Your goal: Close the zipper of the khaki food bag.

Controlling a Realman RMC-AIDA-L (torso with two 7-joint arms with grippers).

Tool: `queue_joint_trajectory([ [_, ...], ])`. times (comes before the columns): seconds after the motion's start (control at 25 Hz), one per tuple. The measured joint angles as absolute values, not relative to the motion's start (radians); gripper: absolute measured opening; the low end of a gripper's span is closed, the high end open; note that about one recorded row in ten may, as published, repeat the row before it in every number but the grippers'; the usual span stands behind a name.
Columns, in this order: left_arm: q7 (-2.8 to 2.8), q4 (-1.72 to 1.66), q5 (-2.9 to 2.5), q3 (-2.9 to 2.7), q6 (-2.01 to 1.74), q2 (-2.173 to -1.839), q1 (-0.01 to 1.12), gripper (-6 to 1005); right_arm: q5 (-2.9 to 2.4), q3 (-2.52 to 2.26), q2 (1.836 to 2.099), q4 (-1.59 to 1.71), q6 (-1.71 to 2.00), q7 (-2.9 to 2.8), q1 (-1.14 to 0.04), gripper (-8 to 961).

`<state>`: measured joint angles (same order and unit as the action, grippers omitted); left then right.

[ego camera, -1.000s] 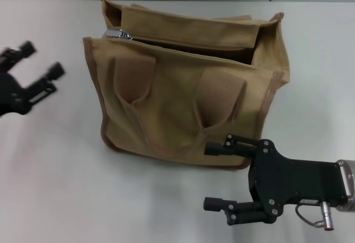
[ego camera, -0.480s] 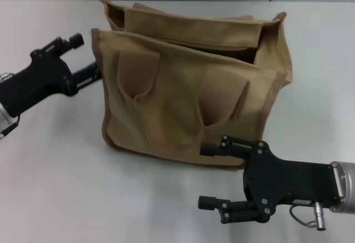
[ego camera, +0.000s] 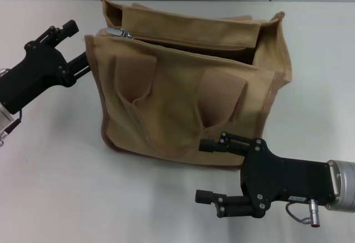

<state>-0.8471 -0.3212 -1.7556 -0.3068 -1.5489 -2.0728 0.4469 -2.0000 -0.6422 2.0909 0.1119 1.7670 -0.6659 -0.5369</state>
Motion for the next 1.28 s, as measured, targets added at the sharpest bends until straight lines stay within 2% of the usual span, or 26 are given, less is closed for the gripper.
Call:
queue_joint_trajectory([
  [0.32, -0.763, -0.264, -1.754, -0.273, -1.552, -2.072, 0.433, 783, -2.000, -0.639, 2.091, 0.112, 1.764, -0.661, -0.537, 825],
  [0.52, -0.761, -0.258, -1.754, -0.271, -1.555, -2.072, 0.429, 590, -2.000, -0.628, 2.091, 0.106, 1.764, -0.654, -0.536, 826],
  [0.64, -0.761, -0.258, -1.754, -0.274, -1.561, -2.072, 0.429, 387, -2.000, -0.627, 2.091, 0.103, 1.765, -0.648, -0.532, 826],
  [1.08, -0.761, -0.239, -1.742, -0.265, -1.570, -2.072, 0.430, 165, -1.962, -0.612, 2.091, 0.044, 1.814, -0.645, -0.538, 825],
  [1.28, -0.762, -0.231, -1.720, -0.265, -1.628, -2.072, 0.421, 30, -1.961, -0.574, 2.087, 0.038, 1.934, -0.671, -0.535, 826],
])
